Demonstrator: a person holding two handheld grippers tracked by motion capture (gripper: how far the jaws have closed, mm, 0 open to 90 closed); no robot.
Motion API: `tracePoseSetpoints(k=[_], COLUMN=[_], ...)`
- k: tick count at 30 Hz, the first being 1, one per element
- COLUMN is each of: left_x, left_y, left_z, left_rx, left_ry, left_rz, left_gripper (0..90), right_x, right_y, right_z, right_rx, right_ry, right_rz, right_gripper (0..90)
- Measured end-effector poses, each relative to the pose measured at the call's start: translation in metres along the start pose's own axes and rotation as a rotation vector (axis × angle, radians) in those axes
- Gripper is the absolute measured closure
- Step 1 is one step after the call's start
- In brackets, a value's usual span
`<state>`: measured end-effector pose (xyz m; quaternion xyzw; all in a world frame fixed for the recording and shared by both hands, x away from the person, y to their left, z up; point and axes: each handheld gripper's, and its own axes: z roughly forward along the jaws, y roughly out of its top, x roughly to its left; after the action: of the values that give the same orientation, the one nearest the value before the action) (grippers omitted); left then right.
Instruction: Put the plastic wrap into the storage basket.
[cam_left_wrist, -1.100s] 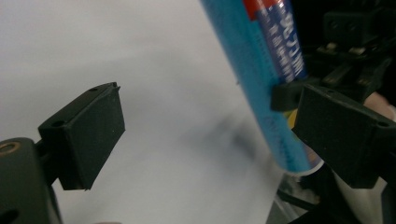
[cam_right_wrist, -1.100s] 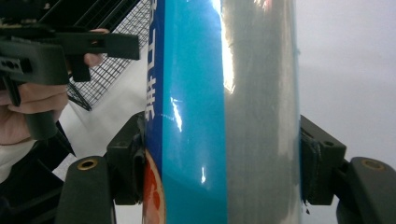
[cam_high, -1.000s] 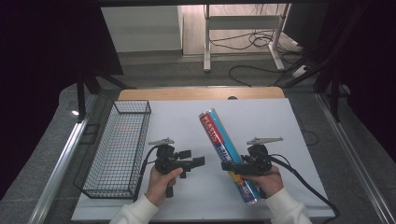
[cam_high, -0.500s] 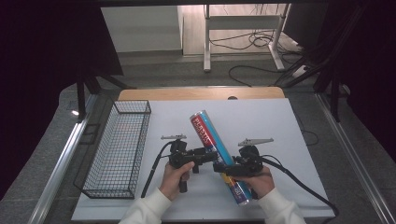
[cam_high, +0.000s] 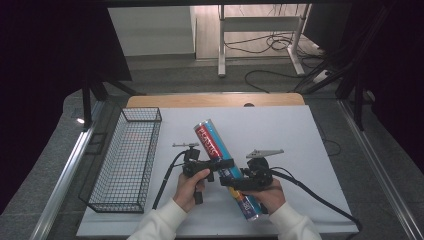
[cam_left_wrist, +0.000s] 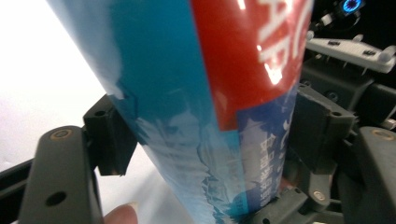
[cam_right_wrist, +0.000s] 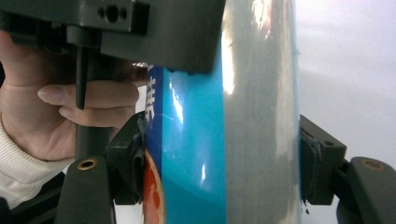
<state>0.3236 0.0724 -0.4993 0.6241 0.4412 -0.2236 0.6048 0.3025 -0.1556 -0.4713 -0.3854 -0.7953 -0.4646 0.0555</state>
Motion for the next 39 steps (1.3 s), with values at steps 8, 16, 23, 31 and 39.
tracePoseSetpoints(k=[8, 16, 23, 31, 39], left_x=[0.000, -0.002, -0.007, -0.021, -0.027], left_y=[0.005, 0.010, 0.014, 0.020, 0.027], left_z=[-0.007, -0.027, -0.051, -0.079, -0.105], left_rx=[-0.003, -0.011, -0.035, -0.062, -0.096], left_ry=[-0.030, 0.000, -0.020, -0.021, 0.000], left_rz=[-0.047, -0.010, -0.005, 0.022, 0.033], left_gripper=[30.4, 31.6, 31.7, 31.7, 31.7], right_x=[0.001, 0.006, -0.003, -0.021, -0.037], right_y=[0.000, 0.008, 0.005, -0.002, -0.010], right_z=[0.001, -0.020, -0.047, -0.068, -0.069], right_rx=[-0.039, -0.137, -0.143, -0.134, -0.091], right_ry=[0.031, 0.037, -0.041, -0.178, -0.249], right_rz=[0.008, -0.057, -0.127, -0.145, -0.131], right_gripper=[29.8, 15.7, 12.7, 12.7, 12.8])
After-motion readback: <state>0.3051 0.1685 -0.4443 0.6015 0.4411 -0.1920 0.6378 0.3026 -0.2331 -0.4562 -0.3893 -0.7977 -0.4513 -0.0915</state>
